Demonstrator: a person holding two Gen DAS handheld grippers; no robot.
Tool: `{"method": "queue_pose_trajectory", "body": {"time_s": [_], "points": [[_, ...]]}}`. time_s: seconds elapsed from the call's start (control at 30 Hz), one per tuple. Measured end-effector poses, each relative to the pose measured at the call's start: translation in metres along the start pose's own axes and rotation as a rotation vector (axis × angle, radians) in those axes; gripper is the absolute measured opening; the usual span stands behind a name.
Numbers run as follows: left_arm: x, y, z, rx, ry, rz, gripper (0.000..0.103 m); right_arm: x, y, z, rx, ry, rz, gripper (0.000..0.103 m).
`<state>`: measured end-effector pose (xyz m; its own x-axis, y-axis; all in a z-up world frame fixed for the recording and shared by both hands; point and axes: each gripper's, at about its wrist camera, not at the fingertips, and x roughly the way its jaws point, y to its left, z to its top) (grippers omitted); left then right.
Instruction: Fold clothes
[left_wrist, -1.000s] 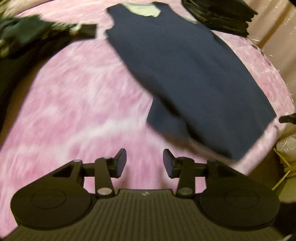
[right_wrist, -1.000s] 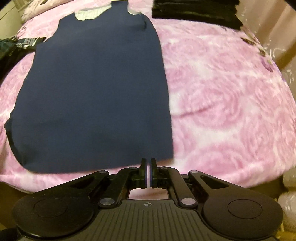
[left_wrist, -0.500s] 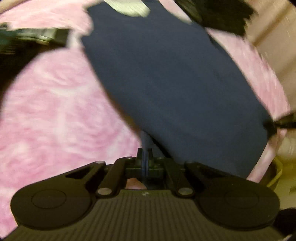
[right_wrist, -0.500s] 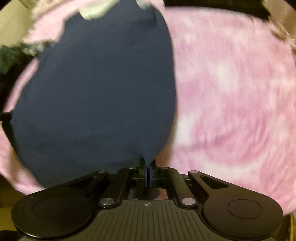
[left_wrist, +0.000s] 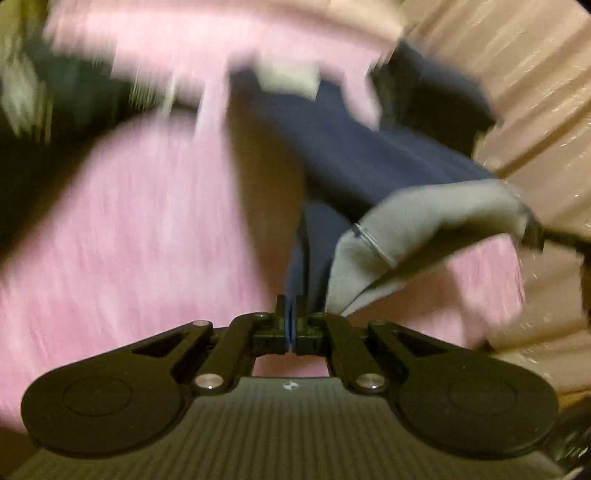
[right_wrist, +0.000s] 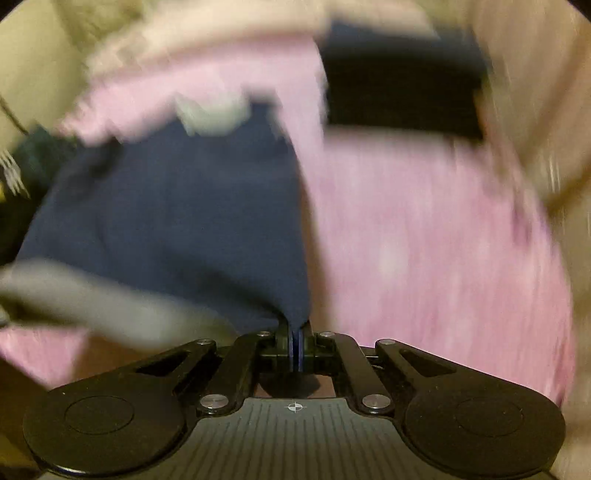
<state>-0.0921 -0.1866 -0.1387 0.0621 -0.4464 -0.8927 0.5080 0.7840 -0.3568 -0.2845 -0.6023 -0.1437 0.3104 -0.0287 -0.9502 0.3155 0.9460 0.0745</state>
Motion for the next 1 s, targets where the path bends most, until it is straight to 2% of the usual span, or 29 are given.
{"method": "queue_pose_trajectory", "body": {"time_s": [0.07,0.13,0.17,0.2,0.23,0.27,0.3,0.43,0.57,0.67,0.7,0.73,0.77,0.87,1.0], "points": [[0.029,0.011,-0.047,-0.054,0.146,-0.017,0.0,0.026,0.004,-0.036,0.007,0.105,-0.023,0.0],[0.048,0.02,-0.08,-0.07,0.266,-0.012,0.0,0.036,0.005,-0.057,0.016,0.145,-0.046,0.0],[0.05,0.023,-0.092,-0.059,0.288,0.01,0.003,0.035,0.005,-0.061,0.007,0.141,-0.055,0.0],[0.048,0.028,-0.093,-0.057,0.282,0.028,0.007,0.034,0.008,-0.06,0.001,0.125,-0.058,0.008],[0.045,0.033,-0.093,-0.056,0.274,0.046,0.011,0.033,0.01,-0.058,-0.005,0.104,-0.06,0.043],[0.042,0.038,-0.094,-0.054,0.266,0.065,0.017,0.032,0.013,-0.055,-0.01,0.084,-0.062,0.065],[0.045,0.038,-0.08,-0.043,0.243,0.073,0.021,0.03,0.016,-0.051,-0.02,0.048,-0.061,0.077],[0.055,0.037,-0.02,0.005,0.149,0.105,0.025,0.039,0.03,0.003,-0.089,-0.032,0.017,0.077],[0.066,0.036,0.039,0.054,0.054,0.136,0.031,0.061,0.049,0.08,-0.176,-0.116,0.122,0.077],[0.074,0.035,0.083,0.09,-0.017,0.159,0.036,0.099,0.067,0.147,-0.238,-0.148,0.213,0.077],[0.083,0.036,0.101,0.101,-0.03,0.165,0.038,0.114,0.072,0.168,-0.262,-0.156,0.235,0.075],[0.094,0.037,0.119,0.112,-0.043,0.171,0.04,0.129,0.077,0.19,-0.286,-0.164,0.258,0.066],[0.104,0.037,0.137,0.123,-0.055,0.176,0.041,0.146,0.078,0.213,-0.309,-0.167,0.275,0.063],[0.135,0.044,0.189,0.156,-0.093,0.204,0.041,0.193,0.083,0.27,-0.368,-0.175,0.289,0.062],[0.166,0.06,0.243,0.182,-0.14,0.262,0.041,0.24,0.086,0.322,-0.425,-0.182,0.283,0.062]]}}
